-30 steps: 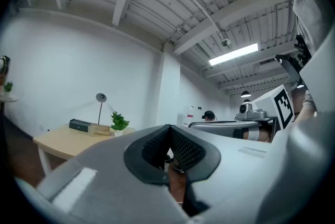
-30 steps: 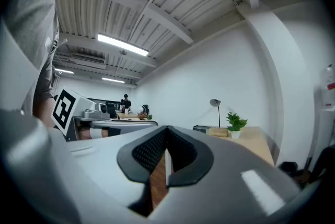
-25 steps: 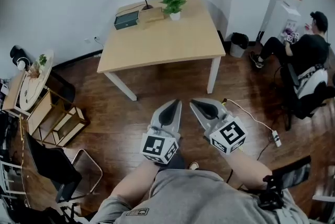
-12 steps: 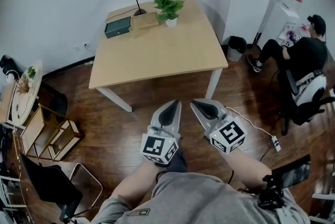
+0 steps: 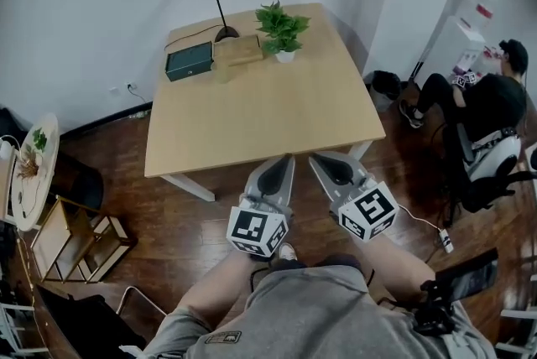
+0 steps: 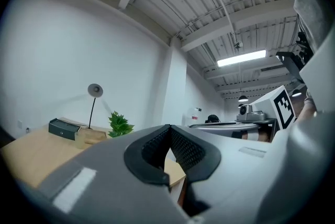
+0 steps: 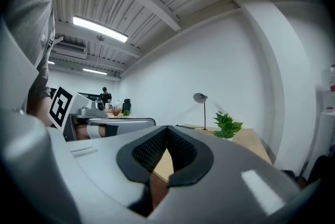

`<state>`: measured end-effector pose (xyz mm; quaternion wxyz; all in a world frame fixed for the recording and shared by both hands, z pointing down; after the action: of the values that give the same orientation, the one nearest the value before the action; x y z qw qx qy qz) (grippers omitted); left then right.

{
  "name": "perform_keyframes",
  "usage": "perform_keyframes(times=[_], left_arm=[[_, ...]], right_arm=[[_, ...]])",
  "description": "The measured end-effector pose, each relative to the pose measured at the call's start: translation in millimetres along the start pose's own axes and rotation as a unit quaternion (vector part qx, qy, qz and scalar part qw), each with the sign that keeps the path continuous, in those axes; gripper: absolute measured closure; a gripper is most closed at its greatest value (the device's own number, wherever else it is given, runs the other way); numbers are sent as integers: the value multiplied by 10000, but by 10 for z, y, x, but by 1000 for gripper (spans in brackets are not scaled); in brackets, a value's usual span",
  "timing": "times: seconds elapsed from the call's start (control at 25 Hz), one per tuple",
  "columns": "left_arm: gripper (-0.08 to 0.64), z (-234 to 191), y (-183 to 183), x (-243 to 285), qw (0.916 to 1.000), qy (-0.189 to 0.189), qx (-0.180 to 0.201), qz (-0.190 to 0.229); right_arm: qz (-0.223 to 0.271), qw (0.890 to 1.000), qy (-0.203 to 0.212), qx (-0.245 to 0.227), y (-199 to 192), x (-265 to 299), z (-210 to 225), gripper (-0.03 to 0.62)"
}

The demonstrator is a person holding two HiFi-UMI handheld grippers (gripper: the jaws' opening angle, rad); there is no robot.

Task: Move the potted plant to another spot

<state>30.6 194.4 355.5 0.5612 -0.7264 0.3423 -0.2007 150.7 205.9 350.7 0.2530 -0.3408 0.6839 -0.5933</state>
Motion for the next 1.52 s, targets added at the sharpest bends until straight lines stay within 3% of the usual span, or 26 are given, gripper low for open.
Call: perform_keyframes(times=[0.52,1.16,1.52], left_arm=[[552,-584,-36,822,9997,-7,-96,-218],[552,-1430,-79,2479,9960,851,-210,-149],[552,-1990,-76,2833,9936,1035,-284,-343]], right_arm=[[-56,9998,-57,185,-256,658,716,586],[-82,9975,622,327,-622,1679,2364,586],[-238,9967,621,460,-759,2278,2717,586]])
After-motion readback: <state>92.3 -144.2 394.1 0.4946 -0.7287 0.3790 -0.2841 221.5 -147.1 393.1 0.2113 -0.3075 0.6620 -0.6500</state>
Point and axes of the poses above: the fingertips, and each gripper's own axes: x forward along the fingers, z to its right, y out of its top, the point moved 6 cm from there along -x, backward along the fingers, and after that the axes turned 9 degrees about -x, right-handed, at the moved point
